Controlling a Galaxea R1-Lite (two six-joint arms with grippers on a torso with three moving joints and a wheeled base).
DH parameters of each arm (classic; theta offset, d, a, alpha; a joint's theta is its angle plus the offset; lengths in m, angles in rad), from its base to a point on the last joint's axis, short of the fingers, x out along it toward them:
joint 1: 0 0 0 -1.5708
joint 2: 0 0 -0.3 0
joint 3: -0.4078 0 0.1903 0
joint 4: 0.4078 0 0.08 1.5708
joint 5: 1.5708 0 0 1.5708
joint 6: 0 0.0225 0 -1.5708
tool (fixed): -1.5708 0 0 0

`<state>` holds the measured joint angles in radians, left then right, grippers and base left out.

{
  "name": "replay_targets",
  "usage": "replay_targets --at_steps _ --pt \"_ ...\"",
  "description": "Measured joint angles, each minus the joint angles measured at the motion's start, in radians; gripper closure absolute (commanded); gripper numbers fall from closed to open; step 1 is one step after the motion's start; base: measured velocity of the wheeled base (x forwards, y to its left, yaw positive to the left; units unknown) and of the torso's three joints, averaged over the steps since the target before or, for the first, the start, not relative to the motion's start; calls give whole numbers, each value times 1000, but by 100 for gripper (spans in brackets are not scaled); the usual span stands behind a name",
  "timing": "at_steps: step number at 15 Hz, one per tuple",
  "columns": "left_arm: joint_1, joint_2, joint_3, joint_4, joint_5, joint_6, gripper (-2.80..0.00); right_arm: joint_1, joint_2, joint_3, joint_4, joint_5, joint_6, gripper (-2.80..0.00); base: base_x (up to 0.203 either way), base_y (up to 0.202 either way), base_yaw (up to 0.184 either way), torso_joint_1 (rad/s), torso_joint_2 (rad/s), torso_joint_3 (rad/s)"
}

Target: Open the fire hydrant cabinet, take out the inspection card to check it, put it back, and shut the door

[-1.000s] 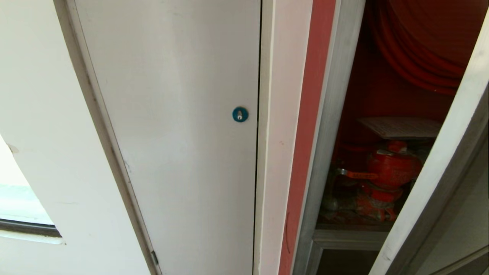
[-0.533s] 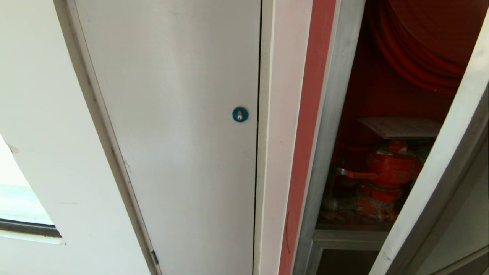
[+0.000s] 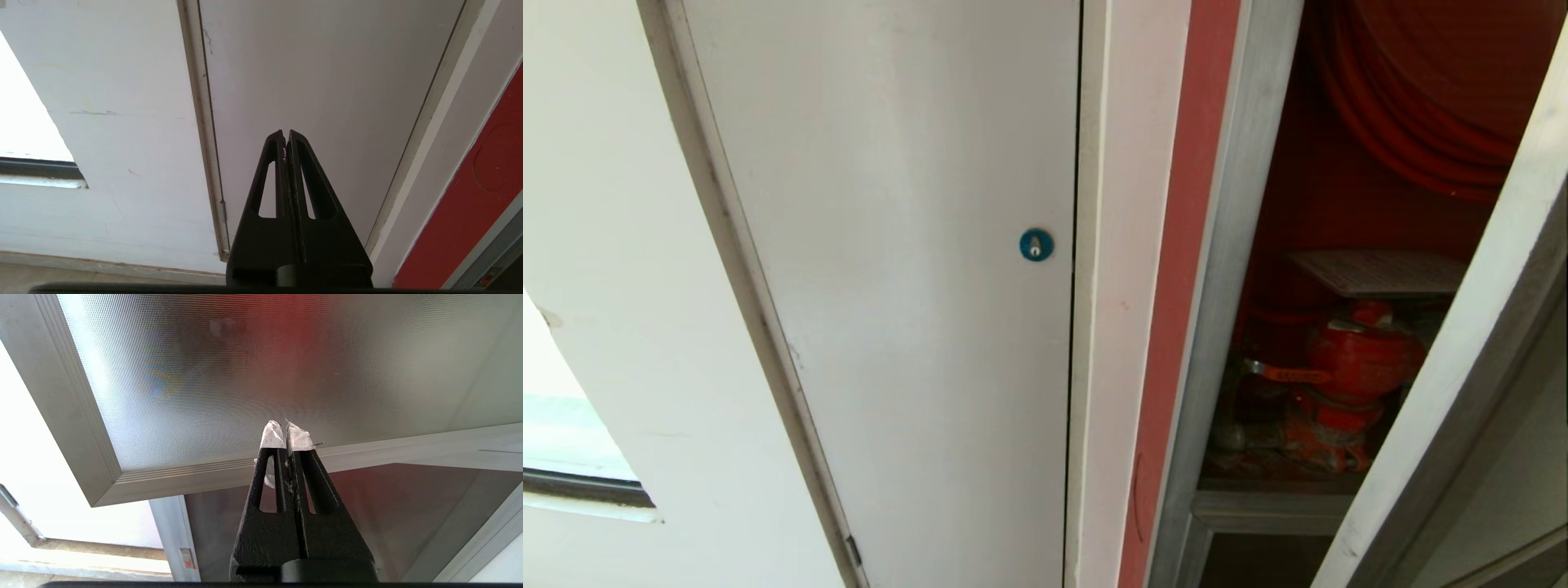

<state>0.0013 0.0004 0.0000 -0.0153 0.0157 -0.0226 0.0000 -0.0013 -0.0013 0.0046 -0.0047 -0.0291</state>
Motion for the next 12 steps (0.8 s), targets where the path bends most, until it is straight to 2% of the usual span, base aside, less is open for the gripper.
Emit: replay_targets --at_steps 4,8,10,12 --pt "0 0 0 0 0 0 0 0 0 -9 -1 -6 7 0 0 0 0 0 0 0" --pt "0 0 0 0 0 0 0 0 15 -225 84 3 5 0 0 0 0 0 0 0" --pt "0 0 0 0 0 0 0 0 55 -362 181 87 17 0 0 0 0 0 0 0" --pt "0 0 0 0 0 0 0 1 111 -480 248 259 72 0 0 0 0 0 0 0"
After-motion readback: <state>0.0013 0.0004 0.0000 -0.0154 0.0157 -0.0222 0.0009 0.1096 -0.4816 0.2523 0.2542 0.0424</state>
